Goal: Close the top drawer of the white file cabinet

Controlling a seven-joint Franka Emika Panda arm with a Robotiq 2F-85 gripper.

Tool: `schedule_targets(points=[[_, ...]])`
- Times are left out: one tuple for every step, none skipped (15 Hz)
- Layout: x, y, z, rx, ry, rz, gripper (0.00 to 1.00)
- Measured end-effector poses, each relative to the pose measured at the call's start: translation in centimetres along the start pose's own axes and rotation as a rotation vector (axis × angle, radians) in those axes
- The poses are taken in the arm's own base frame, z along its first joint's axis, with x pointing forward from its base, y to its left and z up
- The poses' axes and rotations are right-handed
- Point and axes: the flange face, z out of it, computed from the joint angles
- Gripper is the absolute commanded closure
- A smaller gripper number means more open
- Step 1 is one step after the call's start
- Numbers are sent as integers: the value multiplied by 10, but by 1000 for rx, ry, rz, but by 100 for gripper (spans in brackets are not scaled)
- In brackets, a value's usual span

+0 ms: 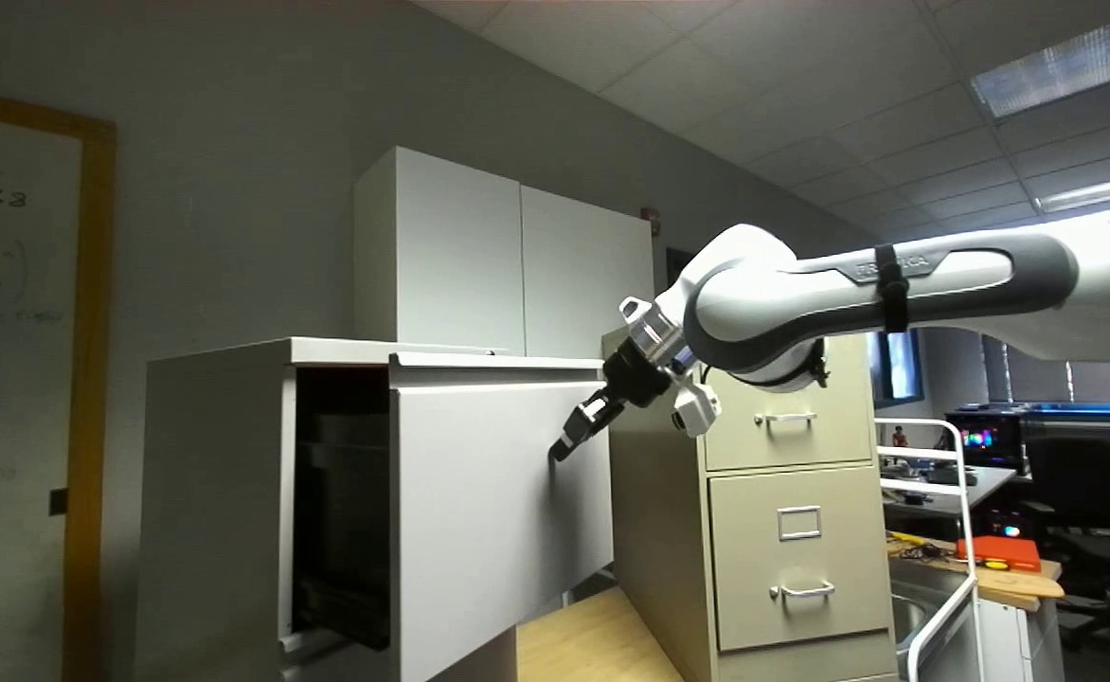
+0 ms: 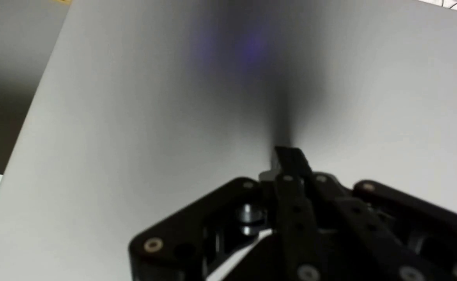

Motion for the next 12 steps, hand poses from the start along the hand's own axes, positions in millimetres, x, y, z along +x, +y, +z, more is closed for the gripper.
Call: schedule_targets(points=[[9, -2, 8, 6, -4, 1, 99], [18, -4, 14, 13, -7, 1, 99], [28, -8, 21, 21, -11, -2, 99], [38, -12, 27, 28, -14, -8, 99], [48, -17, 33, 34, -17, -17, 99], [58, -21, 39, 37, -21, -27, 99], [67, -26, 44, 40, -25, -38, 99], [77, -30, 48, 44, -30, -46, 99], [86, -32, 53, 45, -34, -54, 99], [94, -34, 57, 45, -39, -61, 99], [101, -34, 61, 44, -44, -67, 99], [108, -33, 66, 43, -50, -71, 99]])
